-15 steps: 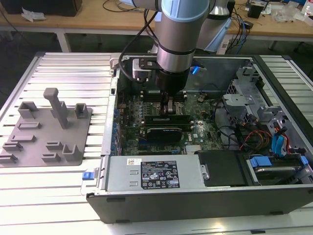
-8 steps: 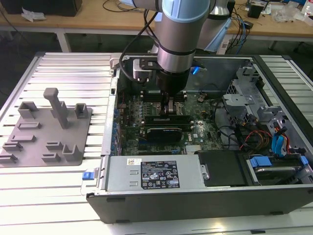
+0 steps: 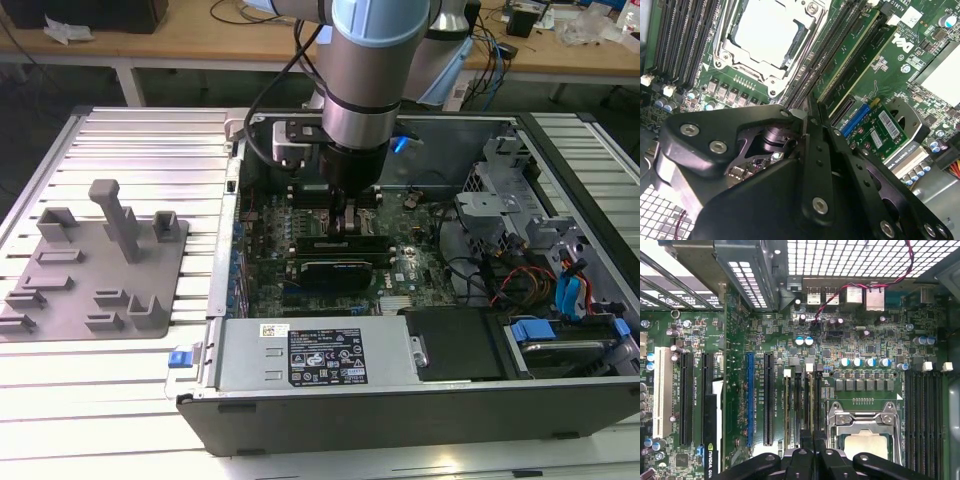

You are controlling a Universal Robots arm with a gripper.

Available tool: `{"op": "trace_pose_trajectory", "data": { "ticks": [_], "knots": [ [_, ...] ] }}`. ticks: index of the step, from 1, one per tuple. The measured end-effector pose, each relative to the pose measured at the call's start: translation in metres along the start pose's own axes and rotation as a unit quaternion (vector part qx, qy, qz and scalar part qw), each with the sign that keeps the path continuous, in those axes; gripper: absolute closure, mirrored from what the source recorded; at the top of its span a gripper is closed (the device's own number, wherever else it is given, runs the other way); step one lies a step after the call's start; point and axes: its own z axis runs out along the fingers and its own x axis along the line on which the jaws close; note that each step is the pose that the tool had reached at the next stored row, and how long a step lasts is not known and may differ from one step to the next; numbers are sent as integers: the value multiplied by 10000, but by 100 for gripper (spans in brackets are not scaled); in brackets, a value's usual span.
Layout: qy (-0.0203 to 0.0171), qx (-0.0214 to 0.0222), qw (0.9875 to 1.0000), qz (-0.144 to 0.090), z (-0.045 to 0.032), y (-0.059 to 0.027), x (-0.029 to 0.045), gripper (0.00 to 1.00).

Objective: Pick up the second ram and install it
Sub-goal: 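Insert the second ram into the second slot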

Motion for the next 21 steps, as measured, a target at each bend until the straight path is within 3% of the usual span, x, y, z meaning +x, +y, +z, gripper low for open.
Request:
{"op": "trace_pose_trajectory", "data": {
  "ticks": [21],
  "knots": [
    [-1,1,10000,22,20,-8,15,91]
  ]
}}
